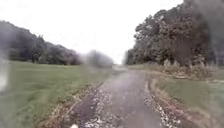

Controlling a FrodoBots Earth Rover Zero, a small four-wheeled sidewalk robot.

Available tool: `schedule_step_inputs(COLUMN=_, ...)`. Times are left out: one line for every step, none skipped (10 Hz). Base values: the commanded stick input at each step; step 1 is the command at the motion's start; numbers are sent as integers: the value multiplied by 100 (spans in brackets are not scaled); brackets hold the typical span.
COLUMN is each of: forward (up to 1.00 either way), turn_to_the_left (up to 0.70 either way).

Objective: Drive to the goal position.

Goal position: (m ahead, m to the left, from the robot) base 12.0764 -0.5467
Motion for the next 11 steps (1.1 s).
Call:
schedule_step_inputs(forward=70, turn_to_the_left=0)
schedule_step_inputs(forward=70, turn_to_the_left=0)
schedule_step_inputs(forward=70, turn_to_the_left=0)
schedule_step_inputs(forward=70, turn_to_the_left=-35)
schedule_step_inputs(forward=70, turn_to_the_left=-35)
schedule_step_inputs(forward=70, turn_to_the_left=-35)
schedule_step_inputs(forward=70, turn_to_the_left=-35)
schedule_step_inputs(forward=70, turn_to_the_left=-35)
schedule_step_inputs(forward=70, turn_to_the_left=-35)
schedule_step_inputs(forward=70, turn_to_the_left=-35)
schedule_step_inputs(forward=70, turn_to_the_left=-35)
